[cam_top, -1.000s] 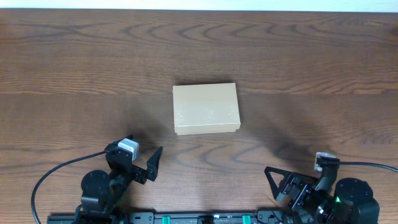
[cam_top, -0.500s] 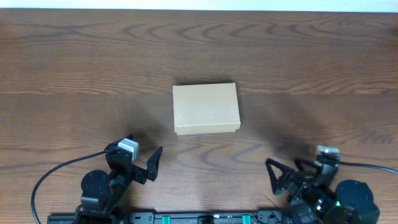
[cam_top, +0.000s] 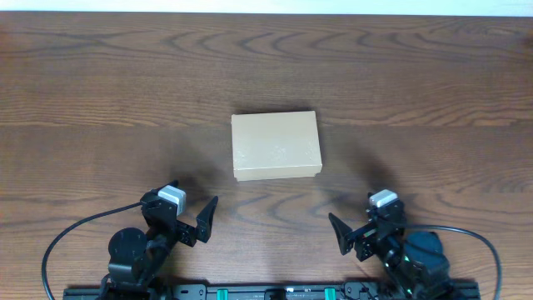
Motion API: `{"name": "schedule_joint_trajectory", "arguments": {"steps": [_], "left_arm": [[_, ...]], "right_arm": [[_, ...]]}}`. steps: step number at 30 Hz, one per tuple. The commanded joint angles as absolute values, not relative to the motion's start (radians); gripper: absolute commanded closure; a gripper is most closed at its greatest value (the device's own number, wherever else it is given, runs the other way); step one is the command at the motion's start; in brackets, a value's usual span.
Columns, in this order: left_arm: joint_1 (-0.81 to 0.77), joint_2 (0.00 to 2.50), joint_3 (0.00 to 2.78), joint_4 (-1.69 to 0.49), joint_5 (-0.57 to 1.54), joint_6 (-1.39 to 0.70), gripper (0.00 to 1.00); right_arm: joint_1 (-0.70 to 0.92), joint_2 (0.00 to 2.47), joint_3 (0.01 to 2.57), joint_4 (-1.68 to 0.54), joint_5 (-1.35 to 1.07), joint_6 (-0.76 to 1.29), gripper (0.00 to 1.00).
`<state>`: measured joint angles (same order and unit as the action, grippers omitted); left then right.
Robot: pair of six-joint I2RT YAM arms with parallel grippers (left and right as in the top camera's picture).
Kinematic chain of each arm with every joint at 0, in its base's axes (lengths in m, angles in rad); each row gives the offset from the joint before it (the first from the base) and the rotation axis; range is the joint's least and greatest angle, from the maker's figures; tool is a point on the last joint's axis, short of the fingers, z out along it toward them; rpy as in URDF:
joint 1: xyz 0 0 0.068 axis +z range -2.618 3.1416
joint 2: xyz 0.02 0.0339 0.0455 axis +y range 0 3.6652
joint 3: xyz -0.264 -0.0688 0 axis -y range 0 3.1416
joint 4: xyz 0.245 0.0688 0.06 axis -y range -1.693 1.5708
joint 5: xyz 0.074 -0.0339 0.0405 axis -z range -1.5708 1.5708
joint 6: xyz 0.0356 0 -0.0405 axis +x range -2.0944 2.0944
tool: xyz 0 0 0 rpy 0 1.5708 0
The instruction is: Pack container
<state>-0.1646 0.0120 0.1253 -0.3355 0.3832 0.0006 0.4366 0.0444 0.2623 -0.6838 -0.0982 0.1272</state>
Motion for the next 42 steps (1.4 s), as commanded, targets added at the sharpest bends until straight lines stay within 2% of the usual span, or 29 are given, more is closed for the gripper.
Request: {"name": "schedule_joint_trajectory", "arguments": {"steps": [1, 42], "left_arm": [[-0.159, 0.004, 0.104, -0.339, 0.393, 0.004, 0.05], [-0.159, 0.004, 0.104, -0.339, 0.393, 0.004, 0.05]], "right_arm": [[0.447, 0.029, 0.208, -0.679, -0.086, 0.085, 0.01], [0.447, 0.02, 0.159, -0.692, -0.078, 0.084, 0.01]]}}
